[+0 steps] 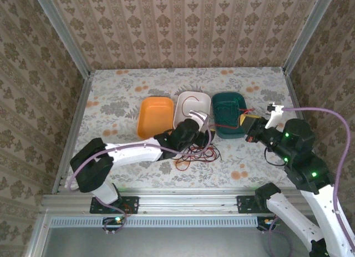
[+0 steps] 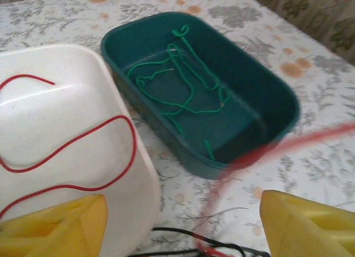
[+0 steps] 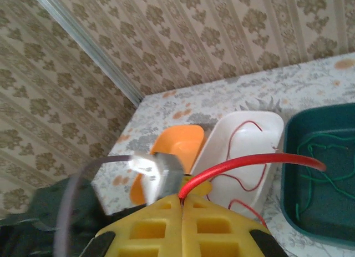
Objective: Untangle the cables
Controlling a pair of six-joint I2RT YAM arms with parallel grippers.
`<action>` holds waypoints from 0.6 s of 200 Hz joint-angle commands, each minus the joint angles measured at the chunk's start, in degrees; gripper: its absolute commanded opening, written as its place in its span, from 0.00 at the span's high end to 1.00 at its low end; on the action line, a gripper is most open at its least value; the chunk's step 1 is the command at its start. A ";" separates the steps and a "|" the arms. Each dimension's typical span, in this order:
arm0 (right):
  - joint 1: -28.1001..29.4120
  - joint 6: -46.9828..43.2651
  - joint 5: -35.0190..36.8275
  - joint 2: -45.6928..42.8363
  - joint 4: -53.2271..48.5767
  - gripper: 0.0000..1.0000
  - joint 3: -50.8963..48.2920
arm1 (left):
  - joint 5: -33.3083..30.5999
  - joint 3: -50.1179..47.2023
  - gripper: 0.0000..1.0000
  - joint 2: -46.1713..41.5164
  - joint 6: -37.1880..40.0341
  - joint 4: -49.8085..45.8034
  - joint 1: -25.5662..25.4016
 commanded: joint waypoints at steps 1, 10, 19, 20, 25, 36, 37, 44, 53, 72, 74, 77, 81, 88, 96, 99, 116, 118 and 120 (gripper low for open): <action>-0.28 -1.16 -1.87 -1.27 -2.15 1.00 1.97 | -1.64 4.03 0.28 3.17 2.52 -1.45 0.74; -0.32 -1.07 -1.88 -1.43 -2.25 1.00 2.14 | -2.03 5.17 0.29 4.34 2.86 -1.41 0.92; -0.36 -0.98 -1.88 -1.48 -2.33 1.00 2.15 | -2.14 6.02 0.35 5.43 2.72 -1.05 1.15; -0.37 -0.98 -1.88 -1.50 -2.38 1.00 2.23 | -2.06 6.08 0.35 5.51 2.69 -0.95 1.13; -0.36 -0.98 -1.88 -1.55 -2.42 1.00 2.20 | -1.71 6.34 0.40 6.10 2.49 -0.57 1.39; -0.36 -1.02 -1.72 -1.57 -2.51 1.00 2.03 | -0.07 6.95 0.51 6.95 2.01 0.07 1.84; -0.37 -1.00 -1.67 -1.55 -2.55 1.00 2.00 | 0.08 6.94 0.53 7.02 1.93 0.10 1.87; -0.45 -1.06 -1.33 -1.46 -2.72 1.00 1.81 | 0.73 7.10 0.68 7.18 1.50 0.60 1.96; -0.41 -1.15 -0.46 -1.22 -3.41 1.00 1.50 | 1.34 6.89 0.88 6.82 1.01 1.30 1.88; -0.50 0.37 3.26 -0.25 -5.79 1.00 -0.29 | 3.40 6.27 1.00 4.60 -1.34 3.07 1.87; -0.51 0.76 3.71 -0.11 -6.14 1.00 -0.66 | 3.74 6.23 1.00 4.28 -1.62 3.28 1.87; -0.54 1.18 4.26 0.09 -6.50 1.00 -1.19 | 4.20 6.13 1.00 3.84 -2.10 3.67 1.90; -0.54 1.60 4.58 0.36 -6.78 1.00 -2.13 | 4.88 6.09 1.00 3.15 -2.65 4.14 1.78; -0.48 2.25 4.36 0.87 -6.87 1.00 -3.90 | 6.40 6.12 1.00 1.87 -3.70 4.67 1.84; -0.54 3.42 3.61 1.38 -6.42 0.99 -6.41 | 7.55 6.46 1.00 0.42 -4.85 4.84 1.87; -0.52 3.94 3.22 1.50 -6.13 0.96 -7.26 | 7.80 6.68 1.00 -0.11 -5.24 4.76 1.90; -0.47 6.75 -1.62 2.45 -3.15 0.73 -13.40 | 8.79 7.99 1.00 -2.85 -7.44 3.79 1.87; -0.46 7.17 -2.37 2.54 -2.78 0.70 -14.11 | 8.87 8.14 1.00 -3.12 -7.70 3.70 1.96; -0.46 7.54 -3.06 2.64 -2.42 0.66 -14.75 | 9.02 8.28 1.00 -3.35 -8.00 3.54 1.96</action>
